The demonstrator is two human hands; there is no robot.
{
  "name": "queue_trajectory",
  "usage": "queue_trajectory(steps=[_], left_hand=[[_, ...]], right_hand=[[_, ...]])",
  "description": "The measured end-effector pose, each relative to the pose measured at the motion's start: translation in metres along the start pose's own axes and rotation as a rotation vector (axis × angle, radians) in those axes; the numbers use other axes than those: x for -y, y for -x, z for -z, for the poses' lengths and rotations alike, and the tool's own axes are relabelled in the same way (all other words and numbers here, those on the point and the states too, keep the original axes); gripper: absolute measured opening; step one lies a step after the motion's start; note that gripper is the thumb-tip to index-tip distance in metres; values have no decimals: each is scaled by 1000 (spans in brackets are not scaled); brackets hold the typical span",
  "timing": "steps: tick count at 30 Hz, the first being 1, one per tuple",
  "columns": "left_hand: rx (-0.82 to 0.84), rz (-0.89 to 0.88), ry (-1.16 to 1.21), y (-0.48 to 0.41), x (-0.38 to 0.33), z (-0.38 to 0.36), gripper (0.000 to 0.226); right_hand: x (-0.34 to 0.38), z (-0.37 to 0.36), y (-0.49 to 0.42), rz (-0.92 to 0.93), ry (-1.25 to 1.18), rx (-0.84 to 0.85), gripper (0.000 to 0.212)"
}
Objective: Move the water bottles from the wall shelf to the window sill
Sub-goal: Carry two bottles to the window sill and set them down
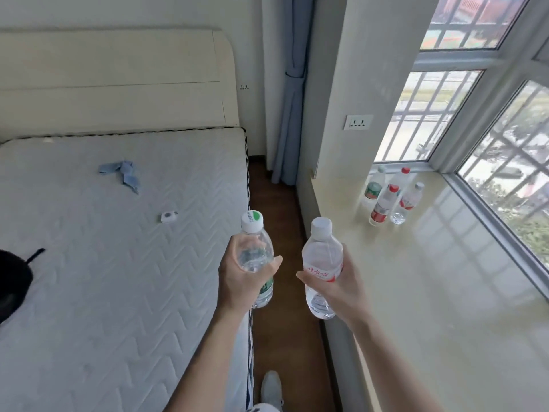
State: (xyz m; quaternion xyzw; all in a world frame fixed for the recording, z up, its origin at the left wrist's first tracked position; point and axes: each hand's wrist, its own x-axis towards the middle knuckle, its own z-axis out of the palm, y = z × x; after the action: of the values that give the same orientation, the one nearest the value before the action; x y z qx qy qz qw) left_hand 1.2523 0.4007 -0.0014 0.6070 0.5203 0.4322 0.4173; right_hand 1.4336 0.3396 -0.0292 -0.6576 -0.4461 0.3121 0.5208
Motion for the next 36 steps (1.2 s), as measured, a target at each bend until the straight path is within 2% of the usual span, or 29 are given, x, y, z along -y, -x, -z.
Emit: queue_trajectory(steps=[5,11,18,22,29,36], left_hand=[[23,-58,-30,-96,-4,-7,50],[84,-77,-21,-163,-3,-35,55],[134,-78,-12,-229,5,-80,56],[167,-116,-14,-277,6,-115,50],[267,-146,1,-375,-23,-193,51],[419,-167,40,-437,-58,-281,48]], right_hand=[[11,-13,-81,-25,-14,-72,68],[0,-18,-140,-75,-8,-84,75],[-20,-12,-211,-90,-4,-113,72],[-28,-2,-265,-86,-25,-157,64],[-31,42,-376,-36,-22,-261,59],[-36,110,-447,-79,11,-416,57]])
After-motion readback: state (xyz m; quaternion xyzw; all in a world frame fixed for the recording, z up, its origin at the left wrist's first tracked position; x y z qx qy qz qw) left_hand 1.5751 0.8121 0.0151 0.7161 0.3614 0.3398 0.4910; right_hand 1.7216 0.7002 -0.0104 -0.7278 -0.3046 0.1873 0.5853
